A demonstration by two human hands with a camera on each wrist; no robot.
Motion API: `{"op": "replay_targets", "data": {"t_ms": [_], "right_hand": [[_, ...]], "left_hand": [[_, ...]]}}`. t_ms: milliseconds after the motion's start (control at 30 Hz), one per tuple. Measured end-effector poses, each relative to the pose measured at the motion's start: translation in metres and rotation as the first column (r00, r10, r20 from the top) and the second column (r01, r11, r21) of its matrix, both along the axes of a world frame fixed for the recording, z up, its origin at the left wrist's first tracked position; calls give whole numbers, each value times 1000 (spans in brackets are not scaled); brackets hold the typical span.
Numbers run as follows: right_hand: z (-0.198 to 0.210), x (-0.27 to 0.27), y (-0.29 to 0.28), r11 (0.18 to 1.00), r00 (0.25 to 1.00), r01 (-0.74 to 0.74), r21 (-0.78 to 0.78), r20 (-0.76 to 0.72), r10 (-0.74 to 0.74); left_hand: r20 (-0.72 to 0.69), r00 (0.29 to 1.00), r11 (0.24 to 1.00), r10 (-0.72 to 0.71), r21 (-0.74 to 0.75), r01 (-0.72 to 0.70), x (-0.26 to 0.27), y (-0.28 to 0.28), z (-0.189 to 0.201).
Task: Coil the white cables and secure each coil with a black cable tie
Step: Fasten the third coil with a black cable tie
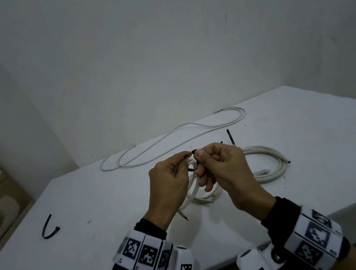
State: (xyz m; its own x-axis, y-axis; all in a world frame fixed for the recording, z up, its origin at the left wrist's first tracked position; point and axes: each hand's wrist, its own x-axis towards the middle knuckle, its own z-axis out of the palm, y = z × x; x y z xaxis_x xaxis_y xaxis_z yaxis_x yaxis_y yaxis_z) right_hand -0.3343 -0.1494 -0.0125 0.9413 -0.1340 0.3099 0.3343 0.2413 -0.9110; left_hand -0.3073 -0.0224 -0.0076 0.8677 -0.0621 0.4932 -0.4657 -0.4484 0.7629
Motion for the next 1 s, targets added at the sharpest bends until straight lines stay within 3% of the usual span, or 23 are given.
{"op": "replay_targets", "data": {"t_ms": [233, 367, 433, 500, 567, 600, 700, 867, 933, 1000], "right_hand": [[-2, 1, 0, 999, 998, 25, -31, -56, -27], [-6, 3, -2, 959, 985, 156, -238, -29, -168], [-10, 3, -2, 868, 951, 310, -388, 124, -285], [-15, 3, 0, 703, 854, 513, -492, 380, -357], [-17, 3, 2, 536, 748, 652, -537, 574, -334], [-19, 4, 3, 511, 729, 670, -539, 609, -314], [-21, 8, 3, 653, 806, 552, -518, 531, -261], [-11, 12, -10, 799, 910, 351, -488, 379, -168], [-7, 11, -16, 858, 927, 299, -418, 339, -157], [-3, 10, -18, 873, 916, 325, -363, 350, -195]], "left_hand": [[24, 1000, 1000, -5, 14, 5, -1, -2, -1], [12, 1000, 1000, -1, 19, 1, -4, -4, -2], [11, 1000, 1000, -7, 24, 6, -4, -5, -2], [8, 1000, 999, -19, 31, 18, -5, -7, -2], [5, 999, 999, -33, 31, 33, -8, -9, -1], [8, 999, 999, -42, 31, 42, -9, -11, -1], [12, 997, 996, -76, 41, 75, -13, -13, -1], [-60, 991, 990, -116, 78, 120, -15, -9, 8], [-179, 964, 980, -194, -2, 197, -13, -5, 14], [-326, 886, 941, -330, -186, 283, -11, -2, 20]]}}
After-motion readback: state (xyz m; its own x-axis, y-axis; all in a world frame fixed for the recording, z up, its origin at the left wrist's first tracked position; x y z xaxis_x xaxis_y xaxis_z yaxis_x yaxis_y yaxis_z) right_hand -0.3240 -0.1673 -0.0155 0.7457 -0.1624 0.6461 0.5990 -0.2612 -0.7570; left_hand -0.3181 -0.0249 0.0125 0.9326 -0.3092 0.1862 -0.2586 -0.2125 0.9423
